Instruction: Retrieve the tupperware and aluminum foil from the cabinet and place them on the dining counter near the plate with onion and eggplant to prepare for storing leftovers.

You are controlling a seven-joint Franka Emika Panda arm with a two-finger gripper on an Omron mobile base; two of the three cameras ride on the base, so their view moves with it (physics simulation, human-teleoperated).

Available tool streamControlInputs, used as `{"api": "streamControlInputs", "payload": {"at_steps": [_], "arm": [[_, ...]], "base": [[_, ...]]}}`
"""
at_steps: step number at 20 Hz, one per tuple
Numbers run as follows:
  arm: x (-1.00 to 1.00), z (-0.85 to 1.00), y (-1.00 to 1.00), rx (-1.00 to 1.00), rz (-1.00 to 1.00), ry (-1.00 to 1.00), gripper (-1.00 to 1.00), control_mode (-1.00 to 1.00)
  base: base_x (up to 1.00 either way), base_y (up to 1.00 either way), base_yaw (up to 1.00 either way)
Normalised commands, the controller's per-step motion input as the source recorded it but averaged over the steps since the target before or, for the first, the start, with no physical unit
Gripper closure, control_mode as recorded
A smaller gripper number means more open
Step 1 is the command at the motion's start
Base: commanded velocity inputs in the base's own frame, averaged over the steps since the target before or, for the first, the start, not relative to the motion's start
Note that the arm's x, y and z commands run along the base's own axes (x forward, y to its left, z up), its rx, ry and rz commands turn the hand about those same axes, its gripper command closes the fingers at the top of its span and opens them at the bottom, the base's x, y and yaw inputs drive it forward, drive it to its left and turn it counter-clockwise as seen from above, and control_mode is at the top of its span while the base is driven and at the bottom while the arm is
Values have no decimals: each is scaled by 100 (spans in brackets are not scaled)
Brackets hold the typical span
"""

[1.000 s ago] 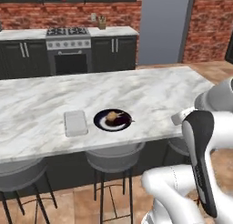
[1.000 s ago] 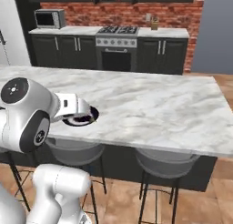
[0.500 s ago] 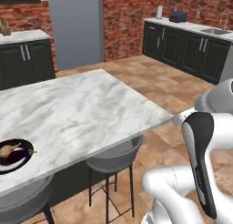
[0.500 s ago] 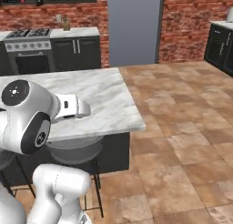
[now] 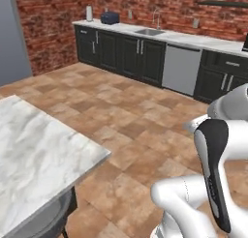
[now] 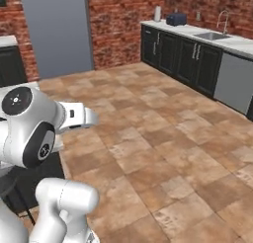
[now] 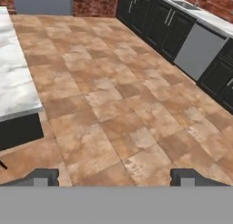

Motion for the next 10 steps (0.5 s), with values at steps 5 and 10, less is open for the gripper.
{"api": "streamControlInputs", "payload": {"at_steps": [5, 10], "arm": [[0, 0, 0, 0, 0, 0, -100, 100], [0, 0, 0, 0, 0, 0, -100, 100]], "base": [[100, -14, -31], [100, 0, 6]]}}
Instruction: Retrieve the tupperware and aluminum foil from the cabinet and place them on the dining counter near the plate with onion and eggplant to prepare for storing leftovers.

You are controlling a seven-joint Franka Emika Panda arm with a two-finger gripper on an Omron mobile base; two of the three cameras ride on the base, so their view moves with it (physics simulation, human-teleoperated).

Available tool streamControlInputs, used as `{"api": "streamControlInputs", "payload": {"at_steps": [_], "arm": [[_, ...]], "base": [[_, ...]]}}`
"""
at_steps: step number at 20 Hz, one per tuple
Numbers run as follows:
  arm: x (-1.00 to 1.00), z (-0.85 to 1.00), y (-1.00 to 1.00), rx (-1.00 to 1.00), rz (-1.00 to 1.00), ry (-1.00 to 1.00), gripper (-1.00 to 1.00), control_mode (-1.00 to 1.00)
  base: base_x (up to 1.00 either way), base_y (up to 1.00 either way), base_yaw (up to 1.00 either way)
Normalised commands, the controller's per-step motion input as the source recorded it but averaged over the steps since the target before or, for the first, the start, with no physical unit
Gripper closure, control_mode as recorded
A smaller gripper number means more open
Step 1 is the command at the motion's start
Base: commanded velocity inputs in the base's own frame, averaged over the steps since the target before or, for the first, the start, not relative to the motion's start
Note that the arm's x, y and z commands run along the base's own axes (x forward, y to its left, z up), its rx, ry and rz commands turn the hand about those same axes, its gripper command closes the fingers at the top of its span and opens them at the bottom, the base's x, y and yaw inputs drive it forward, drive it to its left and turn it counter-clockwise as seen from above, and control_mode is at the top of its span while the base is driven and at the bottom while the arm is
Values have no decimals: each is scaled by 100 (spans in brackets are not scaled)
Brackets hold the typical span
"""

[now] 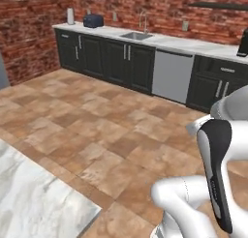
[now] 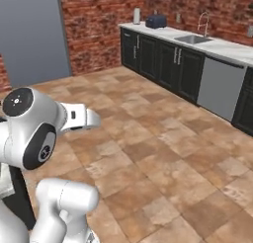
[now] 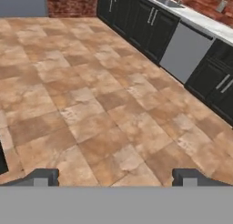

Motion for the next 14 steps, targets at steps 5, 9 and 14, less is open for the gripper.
{"api": "streamControlInputs", "payload": {"at_steps": [5, 9, 14], "arm": [[0, 0, 0, 0, 0, 0, -100, 100], [0, 0, 0, 0, 0, 0, -100, 100], [0, 0, 0, 0, 0, 0, -100, 100]], "base": [[100, -9, 50], [100, -14, 72], [100, -36, 64]]}}
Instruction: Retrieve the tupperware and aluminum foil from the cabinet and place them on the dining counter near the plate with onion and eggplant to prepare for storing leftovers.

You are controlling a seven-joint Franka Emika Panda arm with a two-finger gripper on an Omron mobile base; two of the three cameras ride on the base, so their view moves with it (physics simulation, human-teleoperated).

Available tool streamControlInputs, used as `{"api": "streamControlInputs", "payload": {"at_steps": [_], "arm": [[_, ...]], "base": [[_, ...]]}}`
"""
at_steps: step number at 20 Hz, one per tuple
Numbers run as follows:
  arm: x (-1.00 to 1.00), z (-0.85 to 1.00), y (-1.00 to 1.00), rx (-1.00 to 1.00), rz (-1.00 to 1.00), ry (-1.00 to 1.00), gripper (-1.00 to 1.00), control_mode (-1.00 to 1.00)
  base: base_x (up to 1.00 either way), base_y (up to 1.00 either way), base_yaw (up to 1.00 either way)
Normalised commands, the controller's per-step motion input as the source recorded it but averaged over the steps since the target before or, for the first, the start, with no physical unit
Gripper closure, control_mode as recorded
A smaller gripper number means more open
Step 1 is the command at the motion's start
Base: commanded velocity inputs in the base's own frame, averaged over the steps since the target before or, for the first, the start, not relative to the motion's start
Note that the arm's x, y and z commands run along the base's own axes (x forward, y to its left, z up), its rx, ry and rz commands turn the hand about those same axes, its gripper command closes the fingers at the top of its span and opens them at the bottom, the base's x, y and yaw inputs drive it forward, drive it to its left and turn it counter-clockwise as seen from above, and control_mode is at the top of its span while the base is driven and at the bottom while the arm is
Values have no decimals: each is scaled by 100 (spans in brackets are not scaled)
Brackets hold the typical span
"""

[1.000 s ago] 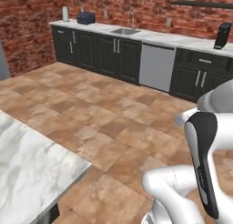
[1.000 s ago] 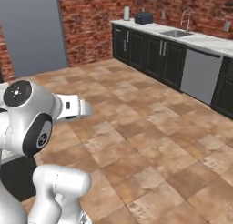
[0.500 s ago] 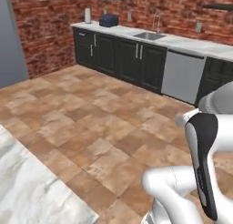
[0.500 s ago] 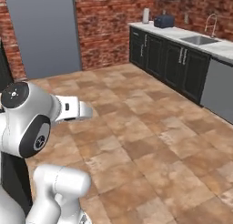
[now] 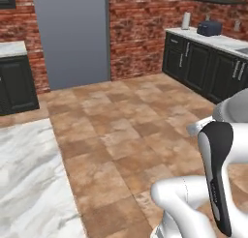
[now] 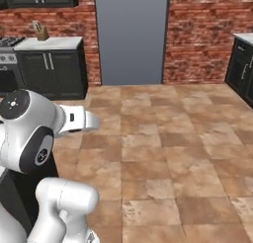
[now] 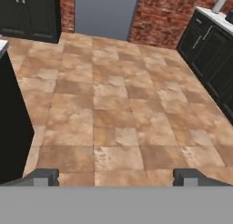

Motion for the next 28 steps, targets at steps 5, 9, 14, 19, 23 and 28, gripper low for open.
{"api": "streamControlInputs", "payload": {"at_steps": [5, 9, 14, 19, 23, 28], "arm": [[0, 0, 0, 0, 0, 0, -100, 100], [0, 0, 0, 0, 0, 0, -100, 100], [0, 0, 0, 0, 0, 0, -100, 100], [0, 0, 0, 0, 0, 0, -100, 100], [0, 0, 0, 0, 0, 0, -100, 100], [0, 0, 0, 0, 0, 0, -100, 100]], "base": [[94, -88, 42], [96, -91, 39], [100, -47, 51], [100, -26, 57], [100, -21, 57], [100, -34, 50]]}}
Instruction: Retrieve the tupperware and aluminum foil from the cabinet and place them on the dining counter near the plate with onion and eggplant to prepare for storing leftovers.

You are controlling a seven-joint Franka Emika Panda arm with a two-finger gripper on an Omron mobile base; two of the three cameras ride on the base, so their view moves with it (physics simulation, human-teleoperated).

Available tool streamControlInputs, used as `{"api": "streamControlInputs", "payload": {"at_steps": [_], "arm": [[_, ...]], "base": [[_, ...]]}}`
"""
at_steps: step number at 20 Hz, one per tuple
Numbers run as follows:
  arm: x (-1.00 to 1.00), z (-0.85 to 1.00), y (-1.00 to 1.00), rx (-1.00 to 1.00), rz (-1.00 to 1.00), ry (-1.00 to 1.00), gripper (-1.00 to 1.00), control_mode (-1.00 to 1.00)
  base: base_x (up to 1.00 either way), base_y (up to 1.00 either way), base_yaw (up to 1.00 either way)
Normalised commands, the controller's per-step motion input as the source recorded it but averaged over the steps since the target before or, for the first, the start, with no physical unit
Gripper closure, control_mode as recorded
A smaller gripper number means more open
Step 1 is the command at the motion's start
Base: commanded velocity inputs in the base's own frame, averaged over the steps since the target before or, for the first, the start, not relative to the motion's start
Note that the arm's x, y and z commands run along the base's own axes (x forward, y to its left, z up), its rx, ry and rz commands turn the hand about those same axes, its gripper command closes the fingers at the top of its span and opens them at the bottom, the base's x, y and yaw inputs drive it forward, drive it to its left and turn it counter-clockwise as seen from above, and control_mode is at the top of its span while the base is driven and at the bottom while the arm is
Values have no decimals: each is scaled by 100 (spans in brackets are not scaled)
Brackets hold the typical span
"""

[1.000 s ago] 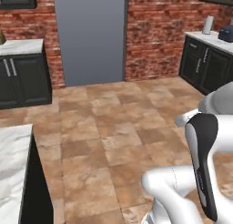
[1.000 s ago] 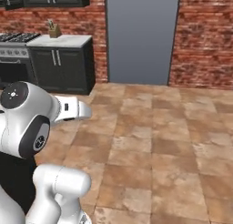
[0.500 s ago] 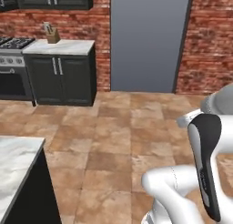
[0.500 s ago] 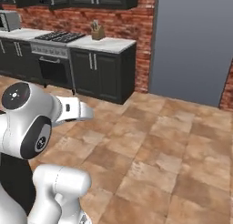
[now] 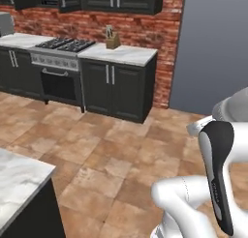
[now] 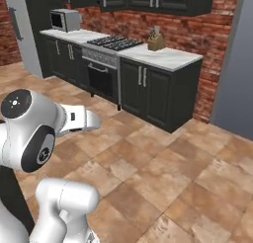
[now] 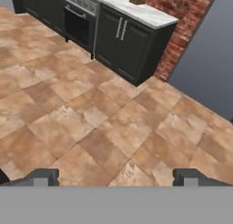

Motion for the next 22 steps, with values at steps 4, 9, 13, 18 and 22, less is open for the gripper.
{"api": "streamControlInputs", "payload": {"at_steps": [4, 9, 13, 18, 22], "arm": [[0, 0, 0, 0, 0, 0, -100, 100], [0, 0, 0, 0, 0, 0, -100, 100], [0, 0, 0, 0, 0, 0, -100, 100], [0, 0, 0, 0, 0, 0, -100, 100], [0, 0, 0, 0, 0, 0, -100, 100]], "base": [[100, -25, 48], [100, -21, 41], [100, -4, 18], [97, 29, 1], [91, 78, -11]]}}
